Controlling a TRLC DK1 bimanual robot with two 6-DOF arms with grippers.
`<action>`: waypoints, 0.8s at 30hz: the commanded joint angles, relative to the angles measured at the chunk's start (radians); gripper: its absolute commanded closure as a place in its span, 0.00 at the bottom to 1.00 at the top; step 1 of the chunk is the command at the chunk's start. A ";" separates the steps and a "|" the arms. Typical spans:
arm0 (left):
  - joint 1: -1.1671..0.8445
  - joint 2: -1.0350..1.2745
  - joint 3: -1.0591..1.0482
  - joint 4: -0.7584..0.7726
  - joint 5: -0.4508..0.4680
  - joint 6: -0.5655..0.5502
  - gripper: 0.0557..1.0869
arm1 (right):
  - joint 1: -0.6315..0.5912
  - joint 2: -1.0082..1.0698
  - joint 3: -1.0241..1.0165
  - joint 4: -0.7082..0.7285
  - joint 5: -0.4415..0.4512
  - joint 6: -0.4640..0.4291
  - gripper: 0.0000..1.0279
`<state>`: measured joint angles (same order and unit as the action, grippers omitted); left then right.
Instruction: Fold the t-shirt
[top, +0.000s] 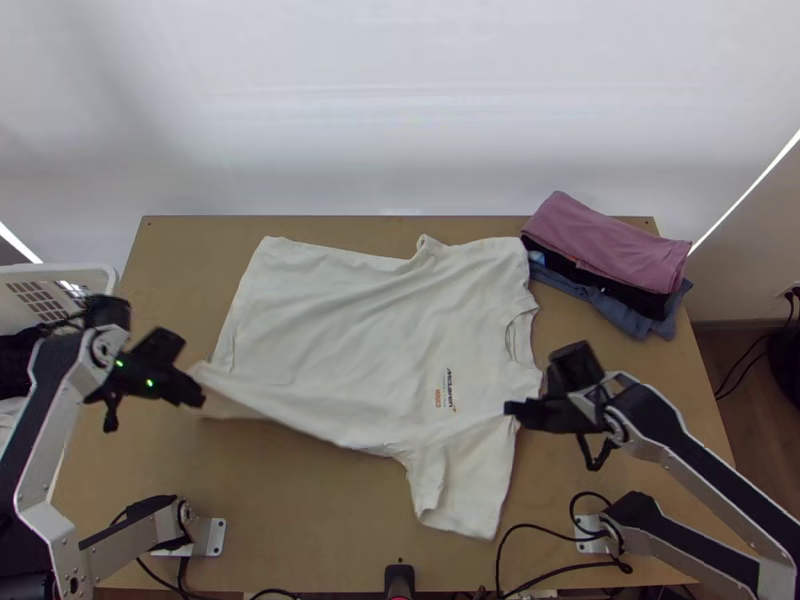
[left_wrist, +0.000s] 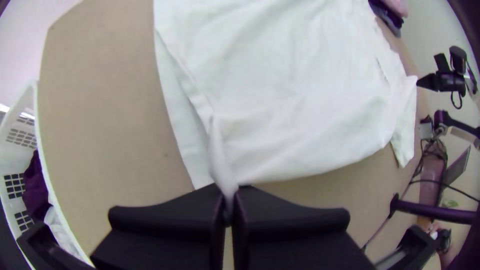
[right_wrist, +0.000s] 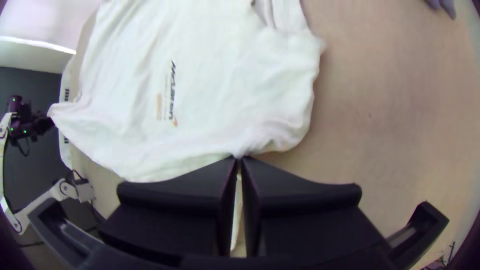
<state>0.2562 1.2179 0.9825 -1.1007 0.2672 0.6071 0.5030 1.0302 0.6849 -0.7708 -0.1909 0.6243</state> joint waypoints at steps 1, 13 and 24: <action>0.018 -0.011 0.082 -0.016 0.046 -0.075 0.96 | -0.063 -0.033 0.102 0.019 0.024 -0.046 0.97; -0.020 0.051 0.390 0.021 0.110 -0.345 0.96 | -0.147 0.090 0.521 0.019 0.130 -0.166 0.97; -0.040 0.226 0.867 0.035 0.133 -0.598 0.96 | -0.202 0.280 0.867 0.044 0.159 -0.218 0.97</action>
<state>0.2207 1.4067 1.7145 -1.0817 0.3931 0.1013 0.3141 1.2789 1.4437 -0.7555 -0.0624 0.4419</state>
